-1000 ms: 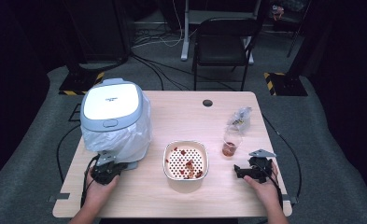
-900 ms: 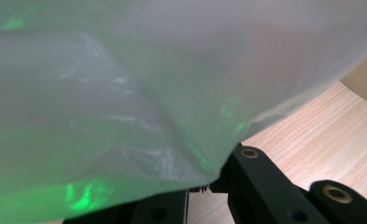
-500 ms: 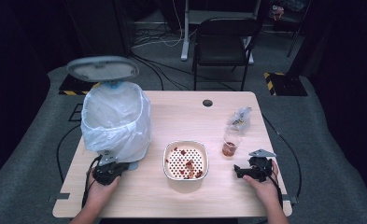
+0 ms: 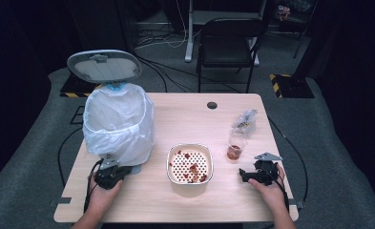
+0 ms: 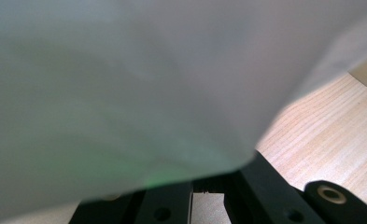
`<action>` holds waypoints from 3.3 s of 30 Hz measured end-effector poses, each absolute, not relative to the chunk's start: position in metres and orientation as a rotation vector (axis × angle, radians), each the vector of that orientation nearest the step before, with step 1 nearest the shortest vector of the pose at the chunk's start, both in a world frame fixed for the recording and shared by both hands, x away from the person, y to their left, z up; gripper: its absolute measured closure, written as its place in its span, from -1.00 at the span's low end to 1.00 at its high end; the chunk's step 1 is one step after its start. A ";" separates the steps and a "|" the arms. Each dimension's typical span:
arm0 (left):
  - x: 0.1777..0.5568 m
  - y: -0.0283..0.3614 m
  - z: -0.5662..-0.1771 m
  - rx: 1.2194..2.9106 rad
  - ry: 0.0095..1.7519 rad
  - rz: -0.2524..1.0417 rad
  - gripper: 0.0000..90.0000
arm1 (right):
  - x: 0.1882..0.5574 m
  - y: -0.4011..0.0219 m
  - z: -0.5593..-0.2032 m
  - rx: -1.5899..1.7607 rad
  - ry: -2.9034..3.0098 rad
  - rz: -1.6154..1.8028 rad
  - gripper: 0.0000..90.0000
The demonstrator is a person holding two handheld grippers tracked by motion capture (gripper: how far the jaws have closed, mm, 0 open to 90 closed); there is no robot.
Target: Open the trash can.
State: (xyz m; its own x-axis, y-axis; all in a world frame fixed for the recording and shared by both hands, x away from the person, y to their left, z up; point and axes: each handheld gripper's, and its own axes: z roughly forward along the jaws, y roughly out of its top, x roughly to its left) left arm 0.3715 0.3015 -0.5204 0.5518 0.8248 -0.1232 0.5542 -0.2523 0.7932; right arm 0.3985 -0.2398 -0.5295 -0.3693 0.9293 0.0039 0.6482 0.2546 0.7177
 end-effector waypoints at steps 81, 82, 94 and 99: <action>0.370 0.298 -0.519 1.935 1.149 0.404 1.00 | 0.533 -0.264 -0.452 1.566 2.016 0.850 0.98; 0.370 0.298 -0.519 1.933 1.151 0.403 1.00 | 0.529 -0.267 -0.451 1.558 2.019 0.837 0.98; 0.370 0.298 -0.519 1.933 1.151 0.399 1.00 | 0.460 -0.288 -0.451 1.537 2.035 0.867 0.98; 0.371 0.298 -0.519 1.935 1.149 0.392 1.00 | 0.433 -0.284 -0.453 1.490 2.065 0.890 0.98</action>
